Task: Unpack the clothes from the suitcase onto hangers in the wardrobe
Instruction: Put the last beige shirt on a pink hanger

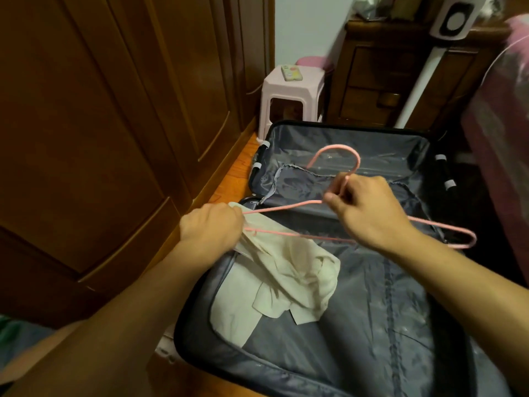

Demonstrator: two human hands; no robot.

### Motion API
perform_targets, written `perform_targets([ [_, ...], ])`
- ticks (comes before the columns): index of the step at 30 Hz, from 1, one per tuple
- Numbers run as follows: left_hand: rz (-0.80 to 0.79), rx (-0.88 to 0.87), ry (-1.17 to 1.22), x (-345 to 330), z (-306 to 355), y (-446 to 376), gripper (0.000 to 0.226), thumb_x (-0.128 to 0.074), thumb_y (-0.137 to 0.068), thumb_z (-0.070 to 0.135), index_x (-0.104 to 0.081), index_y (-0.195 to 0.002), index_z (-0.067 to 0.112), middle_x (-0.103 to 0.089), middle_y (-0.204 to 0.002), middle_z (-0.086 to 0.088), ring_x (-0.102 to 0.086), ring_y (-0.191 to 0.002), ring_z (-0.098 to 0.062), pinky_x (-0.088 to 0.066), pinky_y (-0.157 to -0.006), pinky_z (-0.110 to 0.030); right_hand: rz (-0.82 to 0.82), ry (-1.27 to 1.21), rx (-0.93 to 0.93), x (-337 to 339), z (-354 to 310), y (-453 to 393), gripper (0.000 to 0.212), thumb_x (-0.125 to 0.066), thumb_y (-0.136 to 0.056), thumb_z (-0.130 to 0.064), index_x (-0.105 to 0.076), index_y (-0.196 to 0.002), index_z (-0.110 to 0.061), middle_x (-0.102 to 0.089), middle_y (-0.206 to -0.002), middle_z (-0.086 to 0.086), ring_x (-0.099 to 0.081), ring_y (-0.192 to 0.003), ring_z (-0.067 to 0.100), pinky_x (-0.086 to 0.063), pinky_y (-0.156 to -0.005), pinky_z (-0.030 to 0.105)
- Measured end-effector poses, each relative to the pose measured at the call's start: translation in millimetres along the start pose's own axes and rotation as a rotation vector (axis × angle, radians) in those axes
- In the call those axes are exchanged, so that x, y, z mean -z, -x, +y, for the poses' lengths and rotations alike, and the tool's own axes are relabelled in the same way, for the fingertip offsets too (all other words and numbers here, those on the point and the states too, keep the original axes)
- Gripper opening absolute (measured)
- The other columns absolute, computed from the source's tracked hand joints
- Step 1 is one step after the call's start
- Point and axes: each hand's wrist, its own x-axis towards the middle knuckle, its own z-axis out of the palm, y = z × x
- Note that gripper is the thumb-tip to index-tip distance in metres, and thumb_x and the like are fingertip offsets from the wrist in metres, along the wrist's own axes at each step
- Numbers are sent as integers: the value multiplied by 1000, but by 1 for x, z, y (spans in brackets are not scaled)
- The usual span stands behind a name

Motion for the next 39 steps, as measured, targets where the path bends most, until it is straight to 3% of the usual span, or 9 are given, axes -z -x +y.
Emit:
perform_targets([
  [5, -112, 39, -43, -10, -13, -12, 43, -18, -96, 29, -56, -111, 17, -55, -117, -14, -52, -116, -34, -37, -83, -42, -121, -26, -76, -1, -18, -5, 20, -64, -88, -28, -56, -72, -21, -61, -71, -1, -57, -79, 31, -44, -68, 38],
  [11, -137, 108, 0, -5, -13, -10, 42, -23, -104, 36, -60, -112, 16, -59, -119, -13, -57, -109, -34, -47, -93, -43, -146, 100, -60, 21, -45, -11, 12, -58, -86, -26, -56, -78, -17, -61, -80, 10, -51, -77, 38, -42, -62, 39],
  [16, -136, 132, -13, 0, -11, -6, 51, -23, -104, 48, -62, -109, 17, -62, -112, -12, -58, -97, -31, -45, -82, -40, -120, 168, -20, 20, -64, -1, 8, -56, -86, -26, -58, -86, -19, -52, -79, 8, -47, -77, 37, -36, -62, 38],
  [20, 115, -163, -259, 6, -5, 9, 41, -31, -104, 37, -67, -107, 17, -56, -111, -8, -55, -103, -31, -44, -81, -42, -133, 241, 77, -2, -61, 9, 8, -52, -92, -27, -56, -95, -21, -43, -74, 7, -52, -73, 40, -35, -60, 38],
  [23, 307, -371, -283, 10, 8, 23, 36, -41, -99, 32, -69, -85, 14, -55, -102, -9, -53, -94, -31, -47, -76, -43, -212, 187, 195, -16, -55, 11, 4, -52, -93, -27, -54, -91, -25, -48, -68, 4, -57, -72, 39, -41, -57, 40],
  [30, 318, -470, 35, 31, 34, 33, 49, -25, -90, 40, -69, -82, 20, -69, -103, 0, -54, -101, -27, -42, -92, -44, -260, -171, 186, -36, -33, 4, 17, -58, -96, -19, -46, -90, -29, -62, -72, -8, -60, -71, 17, -48, -66, 40],
  [33, 300, -463, 147, 29, 39, 40, 48, -32, -97, 43, -66, -77, 16, -66, -90, -2, -56, -86, -24, -45, -80, -42, -246, -350, 109, -37, -26, 2, 21, -61, -93, -10, -47, -93, -26, -66, -73, -9, -63, -74, 9, -51, -72, 38],
  [36, 56, -525, 322, 23, 30, 35, 39, -42, -99, 51, -69, -112, 26, -59, -110, 3, -58, -98, -17, -47, -85, -39, -216, -496, 44, -30, -22, -4, 27, -58, -93, -7, -47, -93, -31, -68, -78, -9, -66, -79, 15, -53, -79, 46],
  [39, 55, -724, 276, 21, 17, 28, 56, -47, -101, 46, -35, -154, 29, -50, -132, 7, -49, -119, -11, -38, -99, -32, -127, -637, -13, -24, -20, -10, 27, -55, -88, -10, -48, -89, -36, -63, -75, -3, -64, -76, 30, -50, -78, 62],
])
